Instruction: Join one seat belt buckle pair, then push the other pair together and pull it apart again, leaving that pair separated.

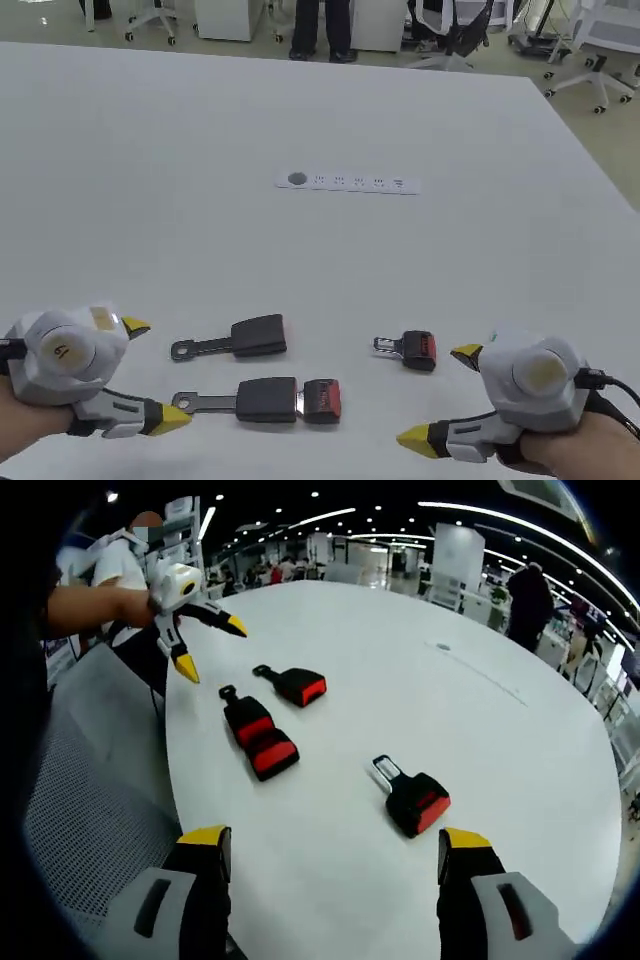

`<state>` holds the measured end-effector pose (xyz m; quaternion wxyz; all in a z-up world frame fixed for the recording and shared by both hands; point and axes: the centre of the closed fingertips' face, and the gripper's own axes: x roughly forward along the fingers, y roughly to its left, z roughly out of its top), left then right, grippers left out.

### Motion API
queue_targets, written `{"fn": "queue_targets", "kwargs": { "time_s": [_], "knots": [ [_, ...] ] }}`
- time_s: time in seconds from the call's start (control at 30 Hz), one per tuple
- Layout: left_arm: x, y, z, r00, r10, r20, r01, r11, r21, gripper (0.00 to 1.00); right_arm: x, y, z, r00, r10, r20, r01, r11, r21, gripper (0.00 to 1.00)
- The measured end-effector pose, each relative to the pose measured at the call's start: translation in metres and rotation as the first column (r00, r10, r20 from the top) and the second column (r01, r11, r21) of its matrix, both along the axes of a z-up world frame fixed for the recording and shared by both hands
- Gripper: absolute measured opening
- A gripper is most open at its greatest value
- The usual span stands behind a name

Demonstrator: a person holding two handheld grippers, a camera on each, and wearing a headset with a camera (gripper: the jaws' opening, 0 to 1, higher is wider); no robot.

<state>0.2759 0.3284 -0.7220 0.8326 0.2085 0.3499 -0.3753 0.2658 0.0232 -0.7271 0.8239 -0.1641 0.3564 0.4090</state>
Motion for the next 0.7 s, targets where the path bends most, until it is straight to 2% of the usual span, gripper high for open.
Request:
{"fn": "queue_targets", "kwargs": {
  "time_s": [0.07, 0.13, 0.17, 0.27, 0.37, 0.47, 0.57, 0.7],
  "knots": [
    [-0.002, 0.003, 0.001, 1.000, 0.015, 0.004, -0.015, 1.000, -0.006, 0.85, -0.002, -0.002, 0.001, 1.000, -0.008, 0.000, 0.008, 1.000, 0.005, 0.87],
    [-0.006, 0.007, 0.002, 0.999, 0.036, 0.004, -0.036, 0.999, -0.014, 0.88, -0.008, -0.002, 0.009, 1.000, -0.022, -0.001, 0.022, 1.000, 0.011, 0.88],
    [-0.006, 0.008, 0.001, 0.999, 0.042, 0.002, -0.042, 0.999, -0.016, 0.89, -0.004, -0.005, 0.004, 1.000, -0.028, 0.001, 0.028, 1.000, 0.012, 0.88],
    [-0.009, 0.019, -0.003, 0.995, 0.100, -0.016, -0.100, 0.995, -0.015, 0.93, -0.010, 0.000, 0.016, 0.999, -0.035, 0.019, 0.034, 0.999, 0.014, 0.92],
    [-0.012, 0.021, 0.001, 0.991, 0.135, -0.013, -0.135, 0.990, -0.033, 0.97, -0.009, 0.000, 0.015, 0.999, -0.048, 0.023, 0.047, 0.999, 0.027, 0.94],
    [-0.016, 0.026, 0.001, 0.989, 0.147, -0.009, -0.148, 0.989, -0.032, 1.00, -0.009, 0.001, 0.019, 0.997, -0.066, 0.031, 0.065, 0.997, 0.044, 0.99],
    [-0.020, 0.024, 0.004, 0.988, 0.151, -0.011, -0.151, 0.988, -0.040, 1.00, -0.009, 0.000, 0.019, 0.996, -0.081, 0.033, 0.079, 0.996, 0.050, 0.99],
    [-0.026, 0.029, 0.005, 0.989, 0.150, -0.014, -0.150, 0.987, -0.058, 1.00, -0.010, 0.000, 0.015, 0.996, -0.088, 0.024, 0.086, 0.995, 0.058, 0.99]
  ]
}}
